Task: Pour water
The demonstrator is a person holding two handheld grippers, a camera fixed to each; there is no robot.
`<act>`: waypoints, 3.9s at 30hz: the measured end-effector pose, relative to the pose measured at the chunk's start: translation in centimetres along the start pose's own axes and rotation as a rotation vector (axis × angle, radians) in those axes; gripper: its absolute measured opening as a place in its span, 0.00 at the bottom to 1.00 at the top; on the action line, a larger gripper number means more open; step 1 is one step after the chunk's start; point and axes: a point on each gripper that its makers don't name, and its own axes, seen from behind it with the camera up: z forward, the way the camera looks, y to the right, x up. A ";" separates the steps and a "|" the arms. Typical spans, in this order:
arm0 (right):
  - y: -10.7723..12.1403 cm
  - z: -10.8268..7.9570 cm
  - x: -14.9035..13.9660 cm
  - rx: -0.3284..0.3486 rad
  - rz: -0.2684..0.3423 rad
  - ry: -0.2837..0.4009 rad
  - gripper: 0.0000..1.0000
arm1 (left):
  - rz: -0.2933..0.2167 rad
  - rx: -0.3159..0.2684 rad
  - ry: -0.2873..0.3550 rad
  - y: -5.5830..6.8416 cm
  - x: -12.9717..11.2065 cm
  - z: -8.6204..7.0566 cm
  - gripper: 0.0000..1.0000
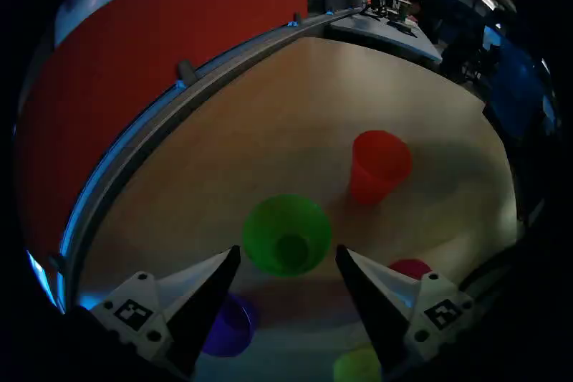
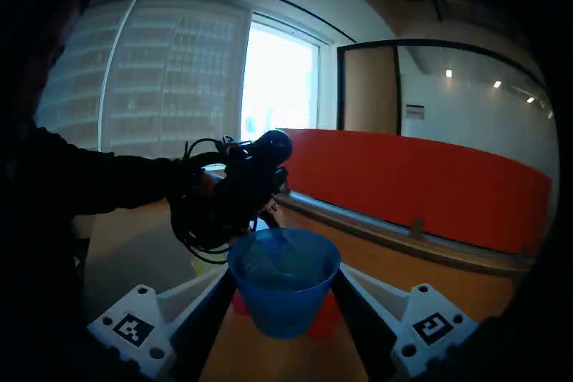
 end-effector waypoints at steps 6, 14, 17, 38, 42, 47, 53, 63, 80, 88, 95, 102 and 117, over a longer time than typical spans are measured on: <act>0.2 -0.2 -0.1 -0.007 0.005 -0.003 0.89 | -0.013 0.000 -0.014 -0.2 0.2 0.4 1.00; 0.3 -0.2 -0.3 -0.016 0.008 -0.008 0.89 | -0.015 -0.001 -0.056 -0.1 -0.1 1.0 1.00; 0.3 -0.3 -0.6 -0.018 0.008 -0.012 0.89 | -0.012 -0.002 -0.064 0.0 0.0 1.2 1.00; 0.8 -0.8 -1.2 -0.032 0.017 -0.013 0.89 | -0.028 -0.002 -0.095 0.3 -0.1 1.5 0.89; 0.9 -0.9 -1.1 -0.035 0.017 -0.011 0.89 | -0.033 -0.010 -0.092 0.5 0.0 1.5 0.89; 1.0 -1.0 -1.2 -0.036 0.019 -0.009 0.89 | -0.042 -0.018 -0.080 0.6 0.3 1.2 0.88; 0.9 -0.9 -1.0 -0.038 0.017 -0.008 0.89 | -0.049 -0.014 -0.060 0.4 0.7 0.8 0.88; 0.8 -1.2 -0.6 -0.044 0.015 -0.004 0.89 | -0.040 -0.007 -0.025 0.4 1.7 -0.6 0.88; -0.5 -1.9 0.7 -0.046 -0.003 0.000 0.89 | -0.066 0.054 0.176 -0.2 4.6 -6.8 0.88; -1.0 -2.2 1.2 -0.046 -0.008 0.005 0.89 | -0.090 0.084 0.320 0.1 6.3 -9.5 0.88; -1.2 -2.4 1.6 -0.048 -0.008 0.010 0.89 | -0.122 0.101 0.418 -0.1 7.1 -11.5 0.87; -1.5 -2.5 1.8 -0.048 -0.008 0.015 0.89 | -0.141 0.114 0.513 -0.1 7.8 -13.6 0.87; -2.6 -2.6 2.5 -0.037 -0.015 0.022 0.89 | -0.168 0.136 0.718 0.8 8.8 -17.6 0.87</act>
